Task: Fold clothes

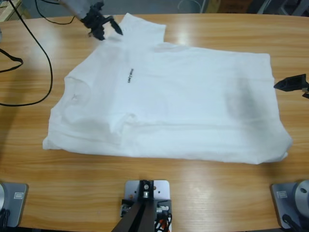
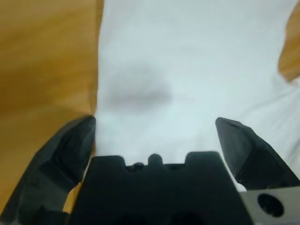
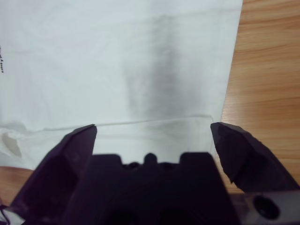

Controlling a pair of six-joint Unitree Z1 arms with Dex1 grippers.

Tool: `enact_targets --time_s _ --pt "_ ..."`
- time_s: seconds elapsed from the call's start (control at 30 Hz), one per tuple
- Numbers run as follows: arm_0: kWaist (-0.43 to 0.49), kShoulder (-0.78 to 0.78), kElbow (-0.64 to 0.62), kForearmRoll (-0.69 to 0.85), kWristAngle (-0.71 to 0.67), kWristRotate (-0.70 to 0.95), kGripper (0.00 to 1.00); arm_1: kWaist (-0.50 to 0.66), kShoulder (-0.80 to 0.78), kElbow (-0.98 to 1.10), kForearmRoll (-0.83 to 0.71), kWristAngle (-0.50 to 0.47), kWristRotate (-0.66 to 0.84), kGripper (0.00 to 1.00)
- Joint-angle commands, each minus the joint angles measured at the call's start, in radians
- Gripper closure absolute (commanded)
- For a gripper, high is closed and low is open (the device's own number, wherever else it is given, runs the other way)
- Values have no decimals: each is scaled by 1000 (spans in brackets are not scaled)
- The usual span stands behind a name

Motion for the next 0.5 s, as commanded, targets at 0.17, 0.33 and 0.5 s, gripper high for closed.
enact_targets --time_s 0.17,0.33,0.5 --pt "18 57 -349 198 15 104 4 -6 9 31 -11 16 -12 0" --pt "26 82 -442 210 -22 101 4 -7 7 31 -11 17 -12 0" --pt "30 94 -593 323 -32 124 2 -7 9 31 -11 17 -14 0"
